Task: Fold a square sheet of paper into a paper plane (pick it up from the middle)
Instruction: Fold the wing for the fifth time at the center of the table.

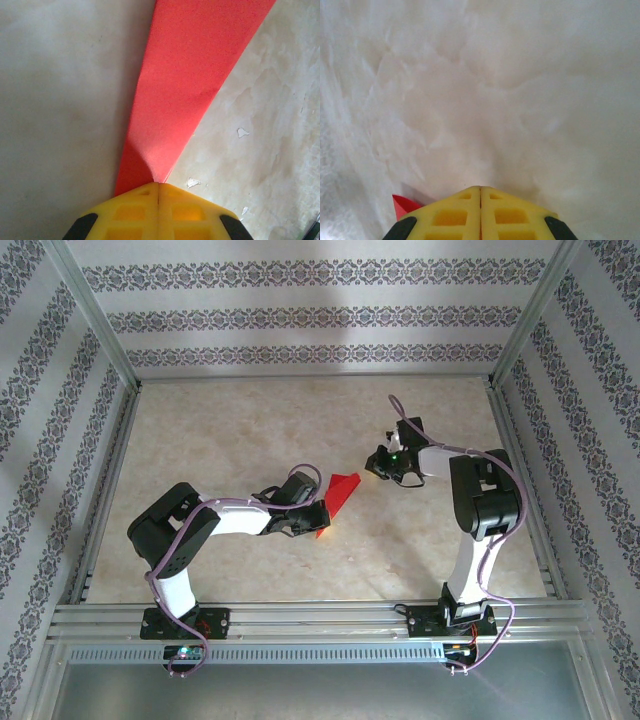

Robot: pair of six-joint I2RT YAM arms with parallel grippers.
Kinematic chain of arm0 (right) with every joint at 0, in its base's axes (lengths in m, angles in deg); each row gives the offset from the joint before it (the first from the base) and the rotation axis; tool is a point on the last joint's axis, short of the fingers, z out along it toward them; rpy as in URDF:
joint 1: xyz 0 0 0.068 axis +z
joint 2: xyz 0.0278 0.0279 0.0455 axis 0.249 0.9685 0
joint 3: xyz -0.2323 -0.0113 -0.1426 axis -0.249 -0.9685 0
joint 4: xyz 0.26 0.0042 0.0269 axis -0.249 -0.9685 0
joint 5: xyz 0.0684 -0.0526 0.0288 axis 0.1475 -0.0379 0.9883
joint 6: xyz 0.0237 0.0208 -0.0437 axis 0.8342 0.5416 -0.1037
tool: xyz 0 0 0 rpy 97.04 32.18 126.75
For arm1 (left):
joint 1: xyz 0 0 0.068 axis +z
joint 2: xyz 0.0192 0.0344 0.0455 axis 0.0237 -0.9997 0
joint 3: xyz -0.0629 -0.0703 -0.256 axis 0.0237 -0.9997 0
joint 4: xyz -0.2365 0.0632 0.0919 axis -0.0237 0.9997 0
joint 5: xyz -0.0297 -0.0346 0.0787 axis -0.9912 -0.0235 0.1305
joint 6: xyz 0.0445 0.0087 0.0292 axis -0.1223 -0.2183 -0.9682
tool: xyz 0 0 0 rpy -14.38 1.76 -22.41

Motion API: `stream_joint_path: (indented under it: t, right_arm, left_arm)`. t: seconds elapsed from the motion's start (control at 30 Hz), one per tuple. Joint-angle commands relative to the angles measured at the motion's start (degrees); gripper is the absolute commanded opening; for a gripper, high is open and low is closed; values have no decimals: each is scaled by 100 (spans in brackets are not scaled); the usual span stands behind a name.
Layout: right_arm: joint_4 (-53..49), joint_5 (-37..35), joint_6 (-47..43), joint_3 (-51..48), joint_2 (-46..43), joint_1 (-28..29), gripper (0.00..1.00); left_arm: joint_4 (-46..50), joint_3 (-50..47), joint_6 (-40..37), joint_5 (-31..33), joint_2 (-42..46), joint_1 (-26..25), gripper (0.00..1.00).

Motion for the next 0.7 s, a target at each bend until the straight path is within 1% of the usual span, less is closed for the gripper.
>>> stream_joint_path:
  t: [0.0,0.2,0.3,0.4,0.5,0.6,0.67]
  right_arm:
    - [-68,-191,-28,79,-381,45,8]
    - [-121,-417,-43,-285,-1116,66,12]
    - [-168,-516,-119,-453,-1389,120,16]
    - [-226,-597,-151,-617,-1601,199,22]
    - [-221,-672,-169,-823,-1834,255,29]
    - [-280,-777,-175,-1007,-2065,289,39]
    - [-396,-884,-235,-1097,-2257,339,47]
  left_arm:
    - [1064,-78,-176,-66,-114,18,0]
    - [1250,237,-343,-105,-6,27,0]
    - [1324,347,-400,-97,115,27,1]
    - [1410,495,-472,-81,257,33,5]
    - [1551,683,-542,-13,465,49,11]
    - [1613,820,-582,31,742,129,19]
    - [1635,888,-639,70,977,238,28]
